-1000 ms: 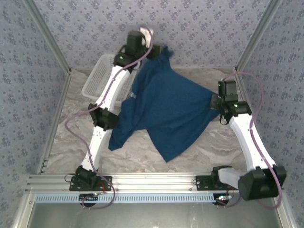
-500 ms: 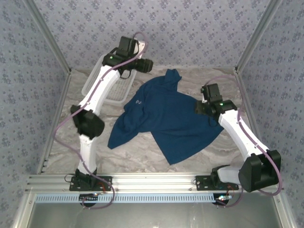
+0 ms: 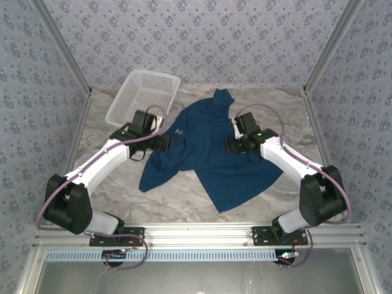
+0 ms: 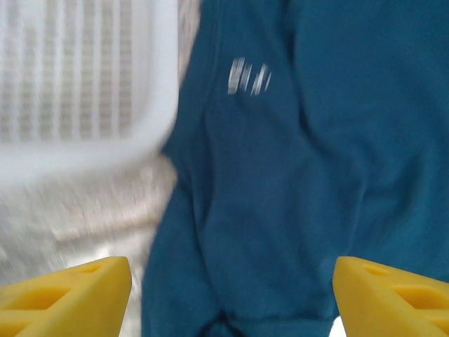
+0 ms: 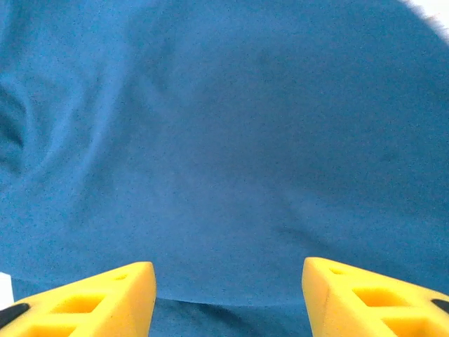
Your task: Fold the inside-out t-shirt
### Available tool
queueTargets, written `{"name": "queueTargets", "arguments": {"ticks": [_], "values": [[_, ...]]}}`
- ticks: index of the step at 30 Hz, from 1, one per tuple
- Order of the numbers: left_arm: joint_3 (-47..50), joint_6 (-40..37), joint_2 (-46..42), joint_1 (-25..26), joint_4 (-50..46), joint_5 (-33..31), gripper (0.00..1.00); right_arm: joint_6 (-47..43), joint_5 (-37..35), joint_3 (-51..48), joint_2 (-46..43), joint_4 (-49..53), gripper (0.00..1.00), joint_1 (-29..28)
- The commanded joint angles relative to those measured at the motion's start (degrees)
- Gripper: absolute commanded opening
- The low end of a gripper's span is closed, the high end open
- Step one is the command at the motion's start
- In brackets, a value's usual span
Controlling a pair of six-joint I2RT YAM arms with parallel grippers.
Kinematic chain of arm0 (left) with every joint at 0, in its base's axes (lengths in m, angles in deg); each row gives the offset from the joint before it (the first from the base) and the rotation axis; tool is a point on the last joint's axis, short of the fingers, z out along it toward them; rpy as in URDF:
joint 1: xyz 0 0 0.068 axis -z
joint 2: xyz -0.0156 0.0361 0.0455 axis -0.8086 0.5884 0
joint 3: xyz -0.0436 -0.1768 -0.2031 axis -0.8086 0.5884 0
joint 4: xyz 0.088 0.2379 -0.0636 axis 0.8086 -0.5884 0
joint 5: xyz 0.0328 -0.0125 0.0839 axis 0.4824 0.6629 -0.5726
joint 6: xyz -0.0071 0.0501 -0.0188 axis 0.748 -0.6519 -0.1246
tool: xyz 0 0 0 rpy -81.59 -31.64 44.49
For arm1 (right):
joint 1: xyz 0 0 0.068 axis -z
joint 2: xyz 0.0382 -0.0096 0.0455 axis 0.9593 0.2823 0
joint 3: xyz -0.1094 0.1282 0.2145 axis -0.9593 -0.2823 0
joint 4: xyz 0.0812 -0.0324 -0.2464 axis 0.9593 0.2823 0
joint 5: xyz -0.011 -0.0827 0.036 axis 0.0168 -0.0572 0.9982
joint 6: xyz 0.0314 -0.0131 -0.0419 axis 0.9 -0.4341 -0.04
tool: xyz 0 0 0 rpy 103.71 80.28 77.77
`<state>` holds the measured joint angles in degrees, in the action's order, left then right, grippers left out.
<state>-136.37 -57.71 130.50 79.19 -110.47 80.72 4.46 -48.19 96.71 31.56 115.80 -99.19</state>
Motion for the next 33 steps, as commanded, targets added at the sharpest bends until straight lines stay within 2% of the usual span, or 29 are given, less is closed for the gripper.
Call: {"name": "queueTargets", "arguments": {"ticks": [1, 5, 8, 10, 15, 17, 20, 23, 25, 26, 27, 28, 31, 33], "values": [[8.17, 6.10, -1.97, 0.69, 1.09, -1.25, 0.76, 0.25, 1.48, 0.02, 3.49, -1.88, 0.60, -0.76], [12.00, 7.68, -0.25, 0.87, 2.42, 1.44, 0.77, 2.14, 3.85, -0.59, 5.67, -6.14, 0.60, -2.84], [11.44, 8.26, 3.23, 1.09, 5.02, 2.46, 0.70, 2.85, 3.11, -0.37, 7.95, -5.42, 0.60, -3.51], [10.94, 8.67, 5.60, 1.36, 7.52, 4.12, 0.58, 4.69, 2.05, -0.84, 8.96, -3.47, 0.60, -3.02], [3.23, 7.57, 10.60, 4.27, 9.91, 5.20, 0.12, 6.71, 0.35, -3.48, 6.25, 0.19, 0.56, 0.20], [-1.93, 7.02, 12.03, 5.26, 10.40, 4.07, 0.08, 6.99, -0.53, -4.82, 3.32, 1.40, 0.56, 1.21], [-10.05, 5.82, 14.90, 5.28, 12.89, -0.85, 0.06, 7.81, -0.84, -6.69, -0.32, 2.57, 0.55, 3.74], [-21.10, 3.86, 22.38, 3.60, 14.27, -5.73, 0.08, 8.65, -0.29, -7.99, -2.33, 2.74, 0.55, 5.84], [-31.14, 2.77, 29.26, 2.38, 11.60, -6.34, 0.16, 9.03, -0.60, -8.41, -3.44, 2.67, 0.55, 6.59], [-36.75, 2.01, 32.76, 2.28, 8.64, -6.50, 0.24, 9.08, -0.77, -8.37, -3.83, 2.97, 0.55, 7.04], [-40.98, 1.64, 34.92, 2.35, 5.68, -6.70, 0.38, 9.12, -0.79, -8.37, -4.30, 3.40, 0.55, 7.75], [-42.41, 1.52, 35.34, 2.56, 4.06, -6.26, 0.46, 9.19, -0.94, -8.51, -4.64, 3.69, 0.56, 8.53], [-33.46, 2.01, 28.33, 4.01, 8.25, -4.35, 0.69, 9.68, -1.28, -9.97, -6.74, 3.48, 0.56, 11.98], [-24.70, 3.66, 21.44, 5.45, 10.65, -2.36, 0.78, 10.40, 0.13, -11.12, -7.50, 1.84, 0.57, 14.14]]}}
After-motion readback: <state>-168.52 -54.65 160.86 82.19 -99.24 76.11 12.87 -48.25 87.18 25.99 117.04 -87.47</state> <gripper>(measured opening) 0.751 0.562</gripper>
